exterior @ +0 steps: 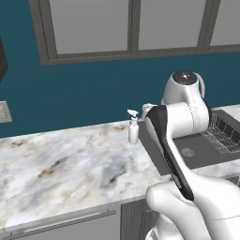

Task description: Locate and retrieve the spray and soap dispenser from the cabinet. Place them next to the sink.

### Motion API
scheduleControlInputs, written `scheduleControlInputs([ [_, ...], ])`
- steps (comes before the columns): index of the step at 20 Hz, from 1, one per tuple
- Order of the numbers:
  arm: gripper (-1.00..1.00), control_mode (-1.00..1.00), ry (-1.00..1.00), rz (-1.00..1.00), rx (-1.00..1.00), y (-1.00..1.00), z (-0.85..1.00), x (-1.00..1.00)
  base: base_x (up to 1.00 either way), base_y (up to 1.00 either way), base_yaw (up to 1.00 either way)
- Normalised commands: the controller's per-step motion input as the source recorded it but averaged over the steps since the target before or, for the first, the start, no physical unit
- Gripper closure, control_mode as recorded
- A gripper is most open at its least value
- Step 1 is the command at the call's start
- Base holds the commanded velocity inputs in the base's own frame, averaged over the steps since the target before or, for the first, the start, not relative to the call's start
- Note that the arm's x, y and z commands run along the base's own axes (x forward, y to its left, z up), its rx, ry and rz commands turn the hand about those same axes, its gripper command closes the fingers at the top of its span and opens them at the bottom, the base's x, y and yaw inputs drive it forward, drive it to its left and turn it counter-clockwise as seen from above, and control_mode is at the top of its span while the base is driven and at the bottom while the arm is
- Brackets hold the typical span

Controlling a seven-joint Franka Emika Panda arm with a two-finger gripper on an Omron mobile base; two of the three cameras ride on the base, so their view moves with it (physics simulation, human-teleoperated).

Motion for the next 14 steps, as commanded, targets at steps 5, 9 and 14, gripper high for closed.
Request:
scheduleControlInputs([
  [5, -1.00, -1.00, 0.03, 0.13, -0.01, 0.01, 0.21, -0.13, 0.00, 0.00, 0.00],
  [9, -1.00, -1.00, 0.00, 0.00, 0.00, 0.00, 0.00, -0.07, 0.00, 0.00, 0.00],
  [14, -1.00, -1.00, 0.00, 0.00, 0.00, 0.00, 0.00, 0.00, 0.00, 0.00, 0.00],
])
